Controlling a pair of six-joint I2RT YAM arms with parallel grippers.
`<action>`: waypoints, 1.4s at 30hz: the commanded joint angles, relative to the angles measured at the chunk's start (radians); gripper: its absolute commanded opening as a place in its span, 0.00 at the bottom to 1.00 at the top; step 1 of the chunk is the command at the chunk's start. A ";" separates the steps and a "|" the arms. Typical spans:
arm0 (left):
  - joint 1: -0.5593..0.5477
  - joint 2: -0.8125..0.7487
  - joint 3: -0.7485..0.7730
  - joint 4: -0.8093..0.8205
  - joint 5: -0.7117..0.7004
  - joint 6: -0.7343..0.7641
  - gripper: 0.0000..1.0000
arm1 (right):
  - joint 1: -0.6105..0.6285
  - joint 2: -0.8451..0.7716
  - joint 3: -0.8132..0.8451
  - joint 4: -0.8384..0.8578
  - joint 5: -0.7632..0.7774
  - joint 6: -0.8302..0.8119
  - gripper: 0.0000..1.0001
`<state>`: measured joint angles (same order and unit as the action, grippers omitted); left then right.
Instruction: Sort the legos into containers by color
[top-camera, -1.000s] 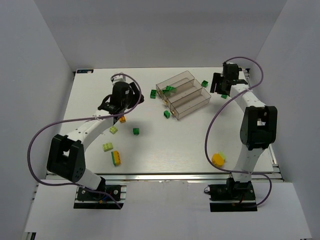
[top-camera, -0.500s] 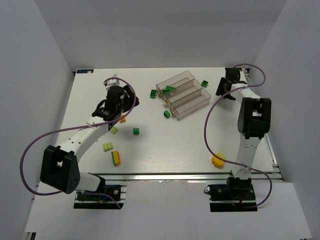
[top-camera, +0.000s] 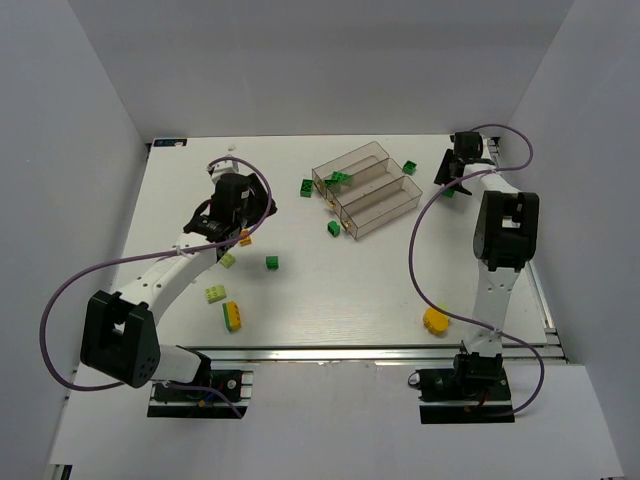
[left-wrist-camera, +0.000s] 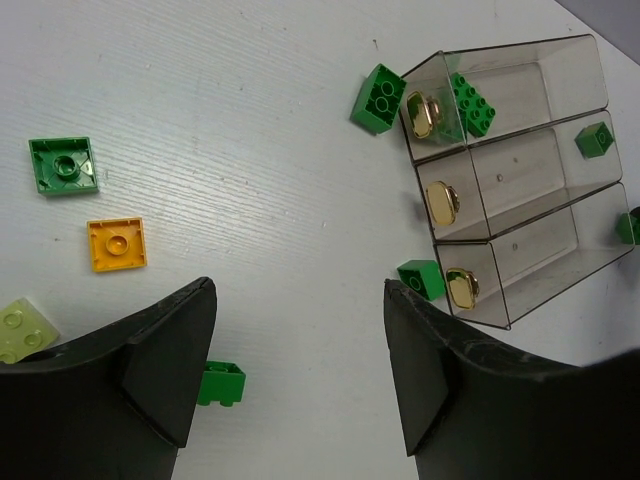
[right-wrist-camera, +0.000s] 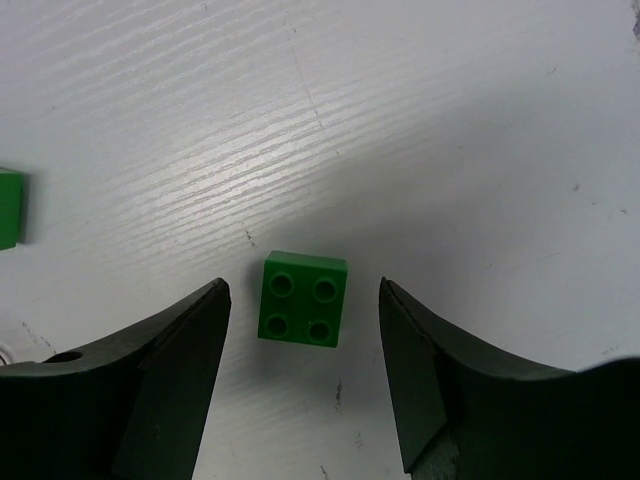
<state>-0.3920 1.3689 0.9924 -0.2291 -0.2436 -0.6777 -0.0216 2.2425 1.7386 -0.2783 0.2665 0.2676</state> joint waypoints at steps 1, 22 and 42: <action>0.004 -0.014 0.041 -0.009 -0.011 0.003 0.77 | -0.006 0.026 0.030 0.025 -0.010 0.022 0.66; 0.004 -0.019 0.025 0.008 -0.003 0.009 0.78 | -0.003 -0.058 0.033 0.048 -0.114 -0.048 0.00; 0.004 -0.060 -0.023 0.014 0.001 0.023 0.79 | 0.167 -0.123 0.104 0.176 -0.894 -0.310 0.00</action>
<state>-0.3920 1.3613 0.9855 -0.2256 -0.2436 -0.6670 0.1020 2.0865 1.7866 -0.1230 -0.5079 0.0334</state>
